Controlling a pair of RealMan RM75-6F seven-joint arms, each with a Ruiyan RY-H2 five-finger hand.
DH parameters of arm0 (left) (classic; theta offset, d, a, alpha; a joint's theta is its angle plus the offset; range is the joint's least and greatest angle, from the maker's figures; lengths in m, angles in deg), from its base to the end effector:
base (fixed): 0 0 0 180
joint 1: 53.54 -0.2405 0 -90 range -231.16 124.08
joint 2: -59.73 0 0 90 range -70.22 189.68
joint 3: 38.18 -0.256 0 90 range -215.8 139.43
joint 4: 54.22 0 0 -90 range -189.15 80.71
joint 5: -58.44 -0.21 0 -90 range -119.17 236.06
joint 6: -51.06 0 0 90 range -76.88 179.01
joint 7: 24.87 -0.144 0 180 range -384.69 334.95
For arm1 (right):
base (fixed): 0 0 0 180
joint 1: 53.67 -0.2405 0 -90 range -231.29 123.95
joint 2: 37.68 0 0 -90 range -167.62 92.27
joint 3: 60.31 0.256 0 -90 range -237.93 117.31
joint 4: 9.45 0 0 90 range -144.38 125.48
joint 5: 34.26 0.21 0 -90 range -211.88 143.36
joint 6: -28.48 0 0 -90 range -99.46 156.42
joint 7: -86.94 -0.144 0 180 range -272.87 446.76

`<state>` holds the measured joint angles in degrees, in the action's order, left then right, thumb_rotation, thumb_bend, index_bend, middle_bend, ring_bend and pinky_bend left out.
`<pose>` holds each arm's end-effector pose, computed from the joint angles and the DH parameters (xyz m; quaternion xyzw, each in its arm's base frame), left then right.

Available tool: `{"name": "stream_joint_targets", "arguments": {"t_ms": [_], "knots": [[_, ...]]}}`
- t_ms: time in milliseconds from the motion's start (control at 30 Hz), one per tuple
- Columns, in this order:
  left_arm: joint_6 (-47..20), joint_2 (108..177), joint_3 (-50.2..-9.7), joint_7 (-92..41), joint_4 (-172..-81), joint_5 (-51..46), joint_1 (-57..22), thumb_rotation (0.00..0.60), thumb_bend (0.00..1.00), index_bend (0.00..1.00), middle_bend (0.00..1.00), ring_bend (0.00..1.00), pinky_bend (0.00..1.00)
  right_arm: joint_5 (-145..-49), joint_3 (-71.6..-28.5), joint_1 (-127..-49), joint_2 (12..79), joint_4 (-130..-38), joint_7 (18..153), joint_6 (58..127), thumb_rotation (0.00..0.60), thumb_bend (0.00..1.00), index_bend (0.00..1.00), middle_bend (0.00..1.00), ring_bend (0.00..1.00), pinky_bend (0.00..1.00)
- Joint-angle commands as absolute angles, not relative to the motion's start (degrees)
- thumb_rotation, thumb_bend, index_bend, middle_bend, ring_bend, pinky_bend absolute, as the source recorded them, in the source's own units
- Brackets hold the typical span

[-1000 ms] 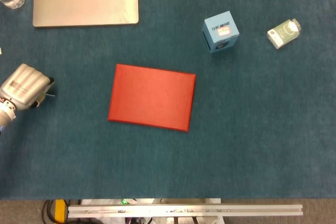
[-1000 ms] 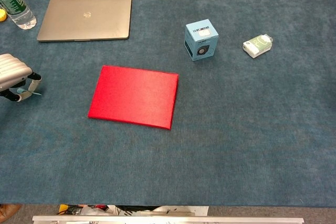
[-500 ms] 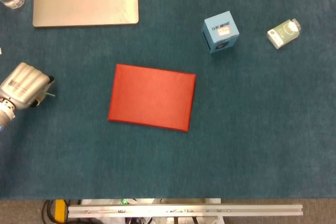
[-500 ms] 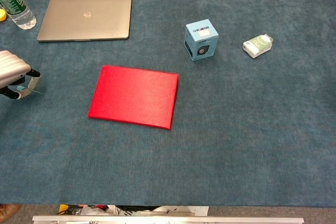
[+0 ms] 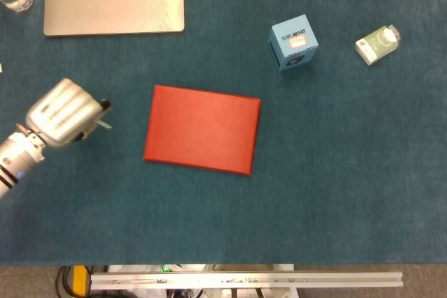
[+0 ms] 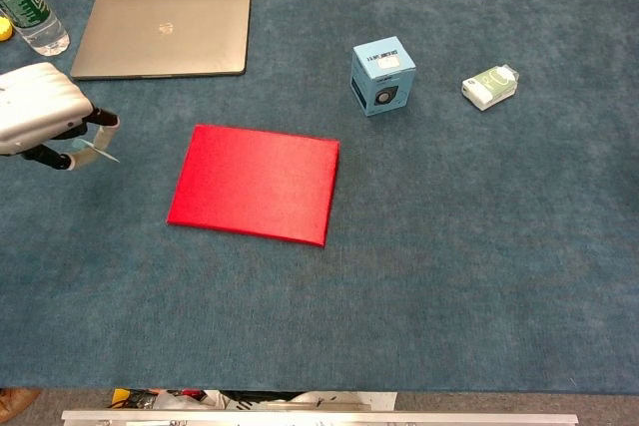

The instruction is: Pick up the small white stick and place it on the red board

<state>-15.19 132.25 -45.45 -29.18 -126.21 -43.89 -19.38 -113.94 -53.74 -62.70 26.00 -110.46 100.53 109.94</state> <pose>-0.2624 0.2921 0.0693 -0.8673 -0.1441 -0.2815 0.3844 -0.2776 -0.2119 0.1533 0.6030 -0.3664 0.3660 0.6068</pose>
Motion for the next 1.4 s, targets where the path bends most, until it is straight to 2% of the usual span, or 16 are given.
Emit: {"name": "stream_joint_targets", "arguments": {"t_ms": [33, 333, 700, 1067, 1400], "knots": [[-14.34, 130.68, -44.71, -33.32, -131.68, -46.87, -16.51, 0.6, 0.37, 0.56, 1.0, 1.0, 1.0, -113.89, -53.73, -62.67, 25.91, -110.43, 100.43, 109.93, 0.6, 0.36, 0.38, 0.51, 0.48, 0.42], [-7.89, 131.77, -43.8, -40.44, -137.47, -51.92, -10.07, 0.6, 0.37, 0.56, 1.0, 1.0, 1.0, -113.64, -53.77, -62.36, 25.23, -110.38, 99.78, 110.09, 0.6, 0.36, 0.38, 0.51, 0.49, 0.42], [-0.96, 135.85, -43.0, -44.6, -137.09, -54.31, -4.12, 0.6, 0.38, 0.55, 1.0, 1.0, 1.0, -112.83, -53.8, -61.73, 25.0, -109.76, 98.76, 110.36, 0.6, 0.36, 0.38, 0.51, 0.49, 0.42], [5.71, 140.01, -41.47, -47.5, -134.24, -50.84, -0.68, 0.6, 0.37, 0.52, 1.0, 1.0, 1.0, -112.61, -53.96, -61.18, 25.18, -109.2, 97.98, 110.7, 0.6, 0.36, 0.38, 0.51, 0.49, 0.42], [5.99, 140.34, -40.74, -48.17, -133.48, -46.48, -1.05, 0.6, 0.37, 0.49, 1.0, 1.0, 1.0, -112.63, -53.86, -61.03, 25.08, -108.85, 97.44, 110.77, 0.6, 0.36, 0.38, 0.51, 0.49, 0.42]]}}
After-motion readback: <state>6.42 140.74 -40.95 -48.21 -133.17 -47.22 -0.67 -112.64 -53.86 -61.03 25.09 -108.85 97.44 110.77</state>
